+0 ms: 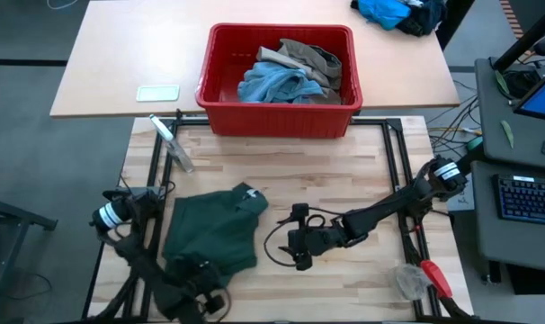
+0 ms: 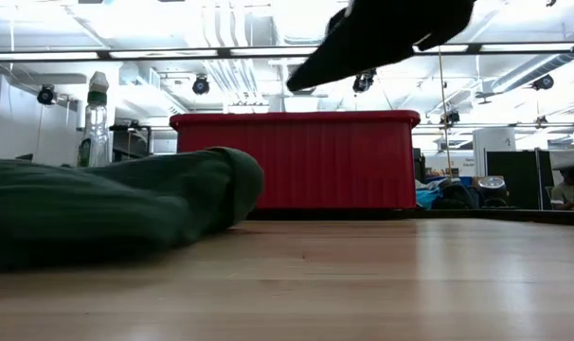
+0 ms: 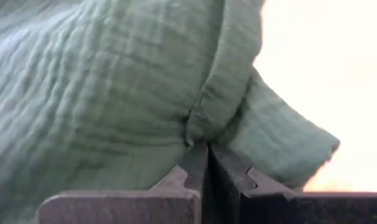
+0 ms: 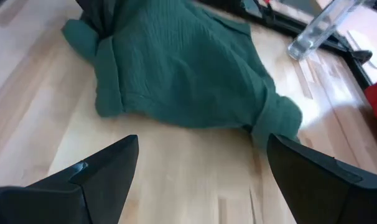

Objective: Fold Laundry from Bin
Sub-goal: Fold the green polo shirt

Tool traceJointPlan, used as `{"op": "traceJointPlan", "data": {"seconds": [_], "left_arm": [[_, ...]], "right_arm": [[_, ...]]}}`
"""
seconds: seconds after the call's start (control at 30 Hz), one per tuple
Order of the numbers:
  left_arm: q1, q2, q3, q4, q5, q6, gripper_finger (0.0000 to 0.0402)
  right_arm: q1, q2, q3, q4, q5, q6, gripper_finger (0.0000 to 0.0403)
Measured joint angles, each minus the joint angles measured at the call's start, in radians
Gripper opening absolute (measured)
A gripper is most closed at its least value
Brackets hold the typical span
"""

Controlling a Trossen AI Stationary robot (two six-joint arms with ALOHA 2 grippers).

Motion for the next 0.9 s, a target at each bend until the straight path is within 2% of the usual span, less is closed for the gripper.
{"op": "traceJointPlan", "data": {"seconds": [0.13, 0.23, 0.3, 0.5, 0.67, 0.83, 0.9], "left_arm": [[0.102, -0.003, -0.042, 0.233, -0.045, 0.235, 0.0], [0.16, -0.003, -0.072, 0.418, -0.041, 0.427, 0.0], [0.182, -0.003, -0.074, 0.465, -0.027, 0.505, 0.0], [0.2, -0.012, -0.037, 0.377, -0.013, 0.553, 0.0], [0.202, -0.018, 0.042, 0.202, 0.087, 0.518, 0.0009], [0.203, -0.019, 0.108, 0.047, 0.208, 0.429, 0.0061], [0.202, -0.02, 0.131, 0.02, 0.222, 0.423, 0.009]], "right_arm": [[0.001, -0.033, 0.0, -0.109, -0.003, 0.042, 0.0343], [0.0, -0.047, 0.0, -0.163, -0.043, 0.055, 0.0343], [0.0, -0.048, -0.005, -0.188, -0.077, 0.055, 0.0343], [0.001, -0.05, -0.052, -0.211, -0.102, 0.085, 0.0343], [0.001, -0.059, -0.087, -0.217, -0.102, 0.151, 0.0343], [0.001, -0.059, -0.094, -0.213, -0.103, 0.18, 0.0343], [0.005, -0.059, -0.094, -0.212, -0.103, 0.191, 0.0343]]}}
